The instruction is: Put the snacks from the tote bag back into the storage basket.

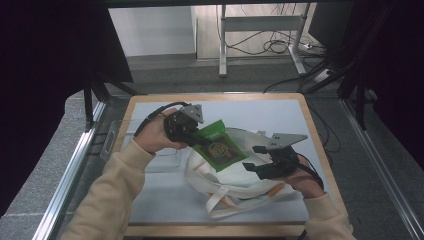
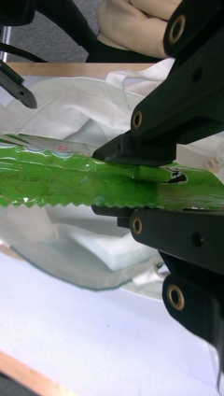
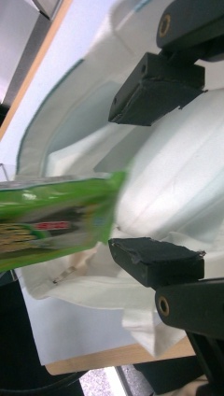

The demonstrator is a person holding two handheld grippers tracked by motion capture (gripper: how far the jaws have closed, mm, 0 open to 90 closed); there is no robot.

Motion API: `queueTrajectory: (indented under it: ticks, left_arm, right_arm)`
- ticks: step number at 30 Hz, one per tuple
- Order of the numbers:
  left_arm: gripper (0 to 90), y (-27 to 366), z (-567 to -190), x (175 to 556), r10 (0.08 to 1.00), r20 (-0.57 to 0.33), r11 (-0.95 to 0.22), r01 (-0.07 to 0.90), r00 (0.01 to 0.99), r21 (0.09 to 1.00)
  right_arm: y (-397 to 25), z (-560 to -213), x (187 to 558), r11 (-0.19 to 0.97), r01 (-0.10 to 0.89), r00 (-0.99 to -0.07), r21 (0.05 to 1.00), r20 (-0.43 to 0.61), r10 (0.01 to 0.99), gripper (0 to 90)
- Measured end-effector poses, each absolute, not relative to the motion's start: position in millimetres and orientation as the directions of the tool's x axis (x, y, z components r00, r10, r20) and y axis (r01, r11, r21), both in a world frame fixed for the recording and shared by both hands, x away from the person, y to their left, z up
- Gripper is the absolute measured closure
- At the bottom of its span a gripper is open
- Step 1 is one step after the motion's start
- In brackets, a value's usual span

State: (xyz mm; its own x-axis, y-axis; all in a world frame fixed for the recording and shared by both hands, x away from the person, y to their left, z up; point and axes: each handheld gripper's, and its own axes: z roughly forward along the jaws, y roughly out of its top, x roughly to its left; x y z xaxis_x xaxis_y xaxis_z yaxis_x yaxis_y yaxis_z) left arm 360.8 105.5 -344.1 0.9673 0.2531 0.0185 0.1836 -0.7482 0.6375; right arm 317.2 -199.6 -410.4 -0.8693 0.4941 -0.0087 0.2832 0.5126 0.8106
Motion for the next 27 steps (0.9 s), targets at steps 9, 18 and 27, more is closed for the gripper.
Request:
queueTrajectory:
  ticks: [9,18,27]
  left_arm:
    - [78.9,125.4,-319.9,358.6,0.293,0.035,-0.732,0.201,0.955,0.651]
    - [78.9,149.0,-309.1,358.6,0.331,0.028,-0.704,0.228,0.943,0.673]
    - [78.9,154.8,-306.4,358.9,0.355,0.046,-0.708,0.237,0.934,0.665]
  right_arm:
    - [-203.4,-420.7,317.5,0.527,0.302,-0.873,0.794,0.01,0.487,31.7]
    - [-201.2,-426.7,318.7,0.544,0.315,-0.876,0.778,0.019,0.482,31.5]
    - [-197.2,-430.9,321.1,0.558,0.324,-0.876,0.764,0.02,0.481,30.7]
